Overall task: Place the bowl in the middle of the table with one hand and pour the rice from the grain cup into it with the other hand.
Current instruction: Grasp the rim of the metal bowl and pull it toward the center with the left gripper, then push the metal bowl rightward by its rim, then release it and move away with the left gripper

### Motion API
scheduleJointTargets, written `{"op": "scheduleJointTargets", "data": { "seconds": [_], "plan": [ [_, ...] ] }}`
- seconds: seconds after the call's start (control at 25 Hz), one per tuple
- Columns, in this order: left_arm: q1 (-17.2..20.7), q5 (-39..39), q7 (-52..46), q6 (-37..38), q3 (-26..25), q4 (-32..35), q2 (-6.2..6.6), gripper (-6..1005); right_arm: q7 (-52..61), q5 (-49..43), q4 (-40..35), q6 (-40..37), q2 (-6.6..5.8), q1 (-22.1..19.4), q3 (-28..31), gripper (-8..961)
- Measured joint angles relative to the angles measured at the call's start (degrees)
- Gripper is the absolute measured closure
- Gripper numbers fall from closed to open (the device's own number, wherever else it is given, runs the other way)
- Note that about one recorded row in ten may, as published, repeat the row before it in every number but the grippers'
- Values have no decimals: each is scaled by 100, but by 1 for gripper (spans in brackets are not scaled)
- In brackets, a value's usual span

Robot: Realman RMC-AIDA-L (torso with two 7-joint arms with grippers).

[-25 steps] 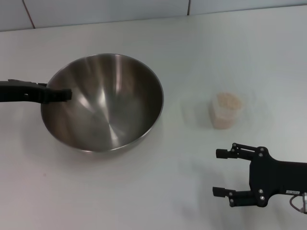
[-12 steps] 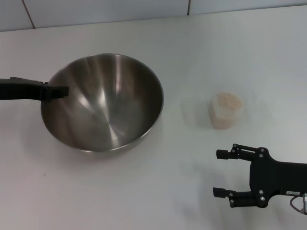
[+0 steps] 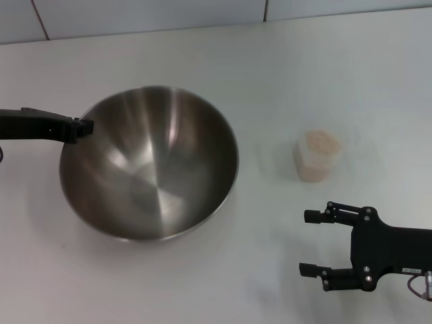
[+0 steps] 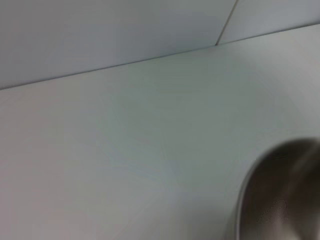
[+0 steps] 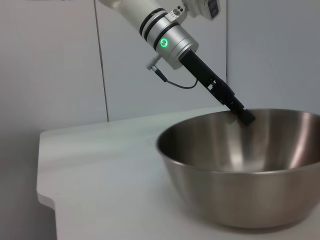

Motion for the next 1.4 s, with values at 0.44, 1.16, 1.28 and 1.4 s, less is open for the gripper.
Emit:
{"op": "scheduleJointTargets", "data": {
  "seconds": [0.44, 1.16, 1.28, 1.4],
  "plan": [
    [-499, -279, 268, 719, -1038, -443, 17, 959, -7, 0, 0, 0, 0, -3, -8, 129],
    [-917, -453, 545, -196, -766, -1369, -26, 935, -8, 1, 0, 5, 0, -3, -9, 130],
    [-986, -453, 581, -285, -715, -1495, -26, 929, -8, 1, 0, 7, 0, -3, -9, 130],
    [-1003, -454, 657, -308, -646, -1515, -30, 922, -8, 1, 0, 8, 0, -3, -9, 130]
  ]
}}
